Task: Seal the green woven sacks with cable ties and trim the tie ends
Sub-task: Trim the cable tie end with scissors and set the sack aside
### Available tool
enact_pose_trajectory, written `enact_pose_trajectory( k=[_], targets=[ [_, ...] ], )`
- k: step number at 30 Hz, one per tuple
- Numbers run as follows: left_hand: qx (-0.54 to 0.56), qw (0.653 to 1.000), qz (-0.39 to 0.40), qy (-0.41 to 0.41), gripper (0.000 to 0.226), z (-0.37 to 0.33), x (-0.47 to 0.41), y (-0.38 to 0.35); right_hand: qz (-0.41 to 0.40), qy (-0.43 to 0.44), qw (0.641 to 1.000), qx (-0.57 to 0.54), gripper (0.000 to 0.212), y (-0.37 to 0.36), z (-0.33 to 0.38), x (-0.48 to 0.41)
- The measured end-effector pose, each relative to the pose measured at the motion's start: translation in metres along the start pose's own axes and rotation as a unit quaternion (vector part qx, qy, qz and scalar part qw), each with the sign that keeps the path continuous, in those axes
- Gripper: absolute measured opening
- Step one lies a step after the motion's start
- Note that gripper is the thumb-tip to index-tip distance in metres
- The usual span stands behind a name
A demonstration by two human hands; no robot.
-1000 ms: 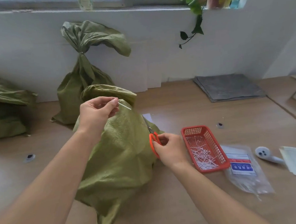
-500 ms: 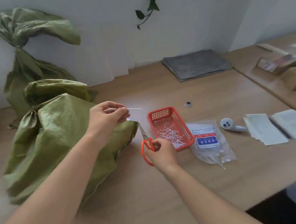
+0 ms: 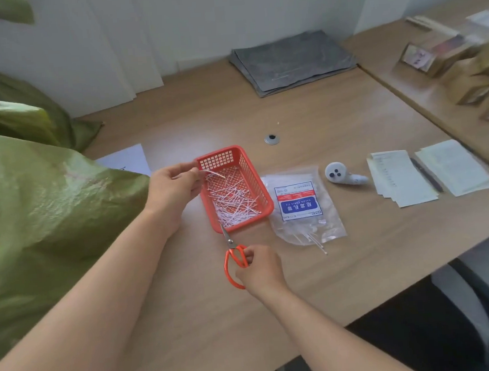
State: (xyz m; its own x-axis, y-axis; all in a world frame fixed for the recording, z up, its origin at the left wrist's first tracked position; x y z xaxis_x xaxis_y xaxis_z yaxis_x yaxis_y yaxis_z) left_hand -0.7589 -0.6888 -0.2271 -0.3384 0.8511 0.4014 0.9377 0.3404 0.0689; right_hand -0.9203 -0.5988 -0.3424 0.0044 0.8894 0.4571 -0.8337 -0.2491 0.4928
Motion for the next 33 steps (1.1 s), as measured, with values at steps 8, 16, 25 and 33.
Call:
enact_pose_trajectory(
  k=[8,16,25,33],
  targets=[
    [-0.055,0.997,-0.015,0.051,0.023,0.028,-0.008,0.006,0.001,-0.044,0.999,0.028,0.029,-0.001,-0.044,-0.020],
    [-0.090,0.992,-0.040,0.083,0.024,0.055,-0.004,0.024,-0.056,-0.043,0.993,0.097,0.026,-0.014,-0.079,-0.027],
    [-0.108,0.983,-0.016,0.146,0.027,0.072,0.000,0.025,-0.063,-0.037,0.992,0.103,0.023,-0.024,-0.085,-0.033],
    [-0.099,0.985,-0.017,0.141,0.023,0.068,0.010,0.046,-0.037,-0.043,0.992,0.111,0.024,-0.024,-0.059,-0.028]
  ],
)
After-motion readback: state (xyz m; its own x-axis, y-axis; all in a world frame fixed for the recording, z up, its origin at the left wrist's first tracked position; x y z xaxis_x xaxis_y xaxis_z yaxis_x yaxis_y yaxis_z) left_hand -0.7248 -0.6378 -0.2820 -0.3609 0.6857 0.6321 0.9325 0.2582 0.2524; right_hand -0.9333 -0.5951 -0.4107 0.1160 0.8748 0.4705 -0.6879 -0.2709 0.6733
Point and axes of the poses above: each hand's wrist, its own x-axis away from the middle knuckle, its own y-axis out of the back of the hand, z = x × y, the point moved 1 cm from there along -x, towards the middle knuckle, and after that the axes turned 3 degrees about y, right-handed, at the moved point
